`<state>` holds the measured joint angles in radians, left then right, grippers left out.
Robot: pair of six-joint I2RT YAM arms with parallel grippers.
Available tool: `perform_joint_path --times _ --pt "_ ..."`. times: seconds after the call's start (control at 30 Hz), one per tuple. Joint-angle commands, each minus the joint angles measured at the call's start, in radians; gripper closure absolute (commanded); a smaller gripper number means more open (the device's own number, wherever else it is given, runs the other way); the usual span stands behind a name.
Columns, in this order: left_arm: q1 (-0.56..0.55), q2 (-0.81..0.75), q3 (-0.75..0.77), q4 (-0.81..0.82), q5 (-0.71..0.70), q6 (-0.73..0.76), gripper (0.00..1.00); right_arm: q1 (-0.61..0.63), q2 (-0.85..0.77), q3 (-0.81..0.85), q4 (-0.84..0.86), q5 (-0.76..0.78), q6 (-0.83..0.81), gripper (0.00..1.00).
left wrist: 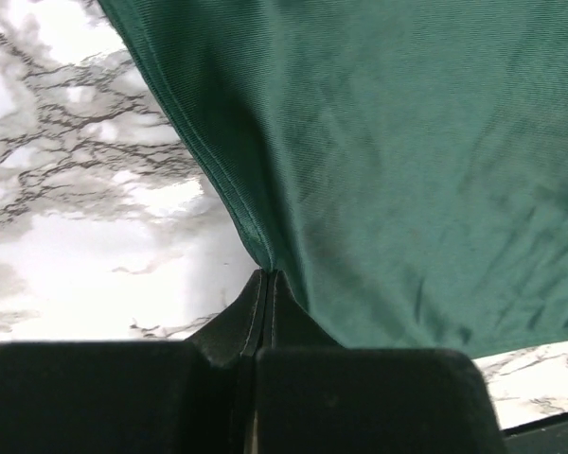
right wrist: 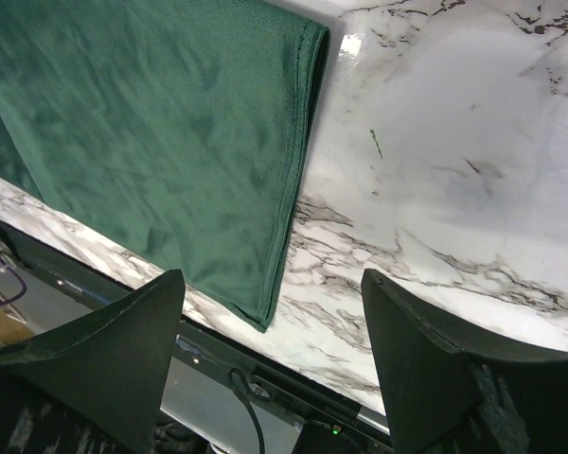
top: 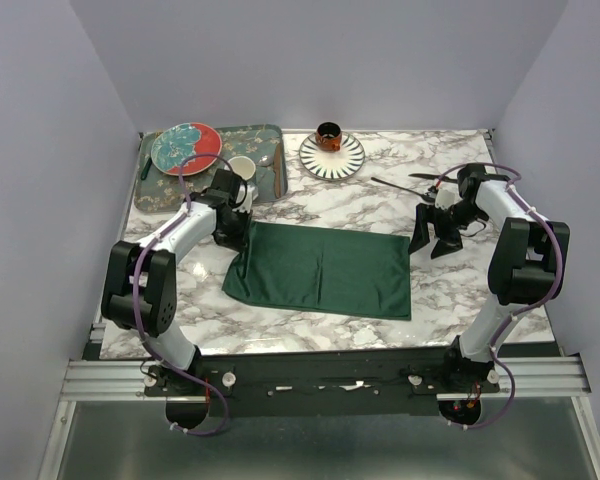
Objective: Fold the napkin into a case and place the utensils inside
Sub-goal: Pick up the rectangle-folded napkin at the center of the board.
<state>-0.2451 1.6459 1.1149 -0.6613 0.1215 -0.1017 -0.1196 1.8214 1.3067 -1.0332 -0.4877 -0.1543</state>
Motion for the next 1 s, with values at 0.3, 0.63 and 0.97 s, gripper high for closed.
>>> perform_joint_path --times 0.3,0.63,0.97 --pt "-0.016 0.045 0.03 -0.032 0.001 -0.072 1.0 0.0 -0.007 0.016 -0.008 -0.02 -0.005 0.16" --pt "0.027 0.112 0.017 -0.044 -0.039 -0.059 0.54 0.0 -0.004 0.016 -0.013 -0.02 -0.008 0.16" --pt "0.069 0.161 -0.003 -0.014 -0.042 -0.053 0.58 0.0 -0.004 0.02 -0.016 -0.011 -0.011 0.16"
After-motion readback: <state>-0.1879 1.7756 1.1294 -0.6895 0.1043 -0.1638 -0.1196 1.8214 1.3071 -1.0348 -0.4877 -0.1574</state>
